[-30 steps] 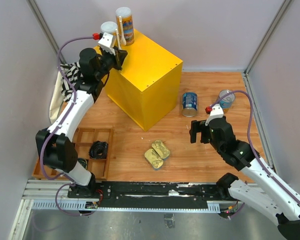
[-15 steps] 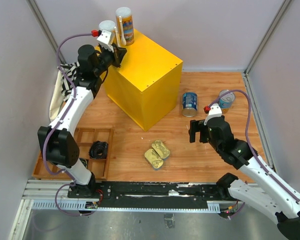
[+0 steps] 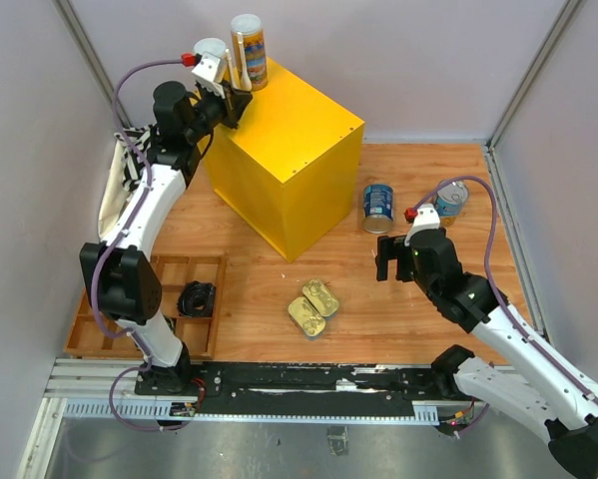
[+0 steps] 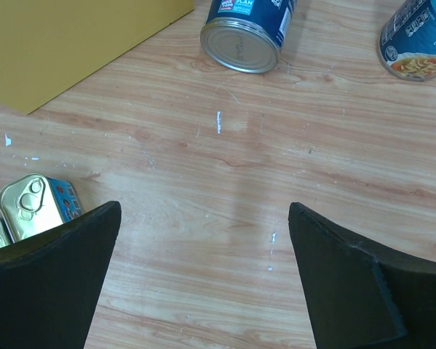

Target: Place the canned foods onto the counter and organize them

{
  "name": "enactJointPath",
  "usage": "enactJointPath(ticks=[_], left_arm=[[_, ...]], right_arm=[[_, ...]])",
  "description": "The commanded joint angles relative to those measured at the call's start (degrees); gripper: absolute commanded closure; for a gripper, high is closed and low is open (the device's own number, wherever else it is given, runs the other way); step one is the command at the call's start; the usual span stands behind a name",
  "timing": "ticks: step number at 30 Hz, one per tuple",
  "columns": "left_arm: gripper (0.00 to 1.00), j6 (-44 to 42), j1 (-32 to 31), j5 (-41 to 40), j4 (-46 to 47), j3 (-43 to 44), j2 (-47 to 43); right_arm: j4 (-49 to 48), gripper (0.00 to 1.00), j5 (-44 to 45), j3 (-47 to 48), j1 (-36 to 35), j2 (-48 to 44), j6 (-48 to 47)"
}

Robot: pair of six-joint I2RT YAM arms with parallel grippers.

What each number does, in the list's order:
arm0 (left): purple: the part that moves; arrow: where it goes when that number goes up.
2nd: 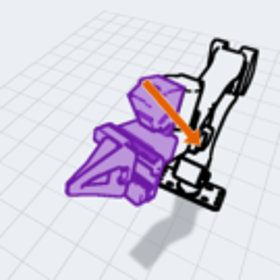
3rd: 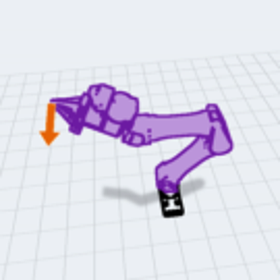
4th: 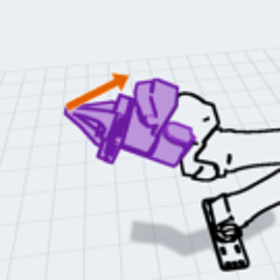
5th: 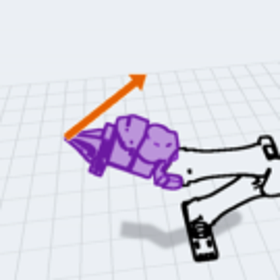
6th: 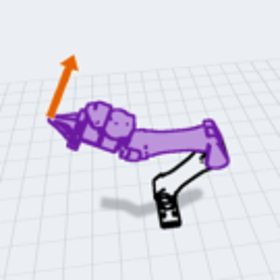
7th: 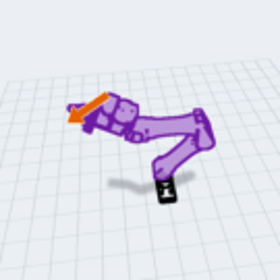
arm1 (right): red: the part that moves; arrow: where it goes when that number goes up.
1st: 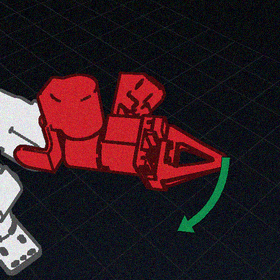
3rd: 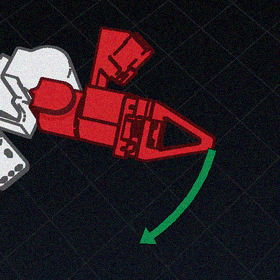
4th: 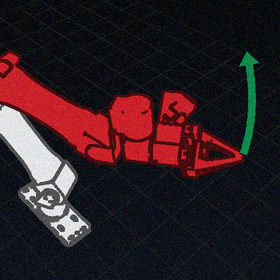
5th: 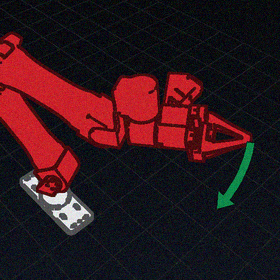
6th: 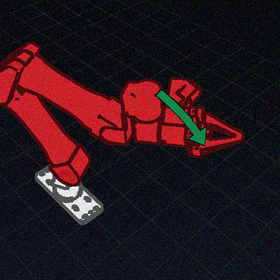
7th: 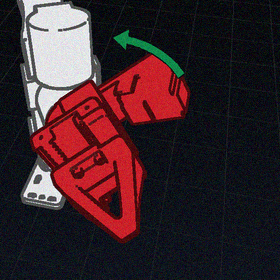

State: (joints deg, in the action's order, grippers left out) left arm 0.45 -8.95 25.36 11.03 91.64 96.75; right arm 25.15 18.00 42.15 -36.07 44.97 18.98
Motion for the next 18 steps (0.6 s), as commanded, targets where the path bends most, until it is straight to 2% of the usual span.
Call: enactJointPath(ticks=[1,18], left_arm=[[1.0,0.02,0.78,2.12,0.11,3.44,1.83],[1.0,0.1,1.37,3.89,-0.57,7.5,5.24]], right_arm=[[-1.87,0.02,-0.18,0.83,1.1,0.24,-0.77],[-2.34,0.02,-0.02,0.71,1.31,1.06,-0.21]])
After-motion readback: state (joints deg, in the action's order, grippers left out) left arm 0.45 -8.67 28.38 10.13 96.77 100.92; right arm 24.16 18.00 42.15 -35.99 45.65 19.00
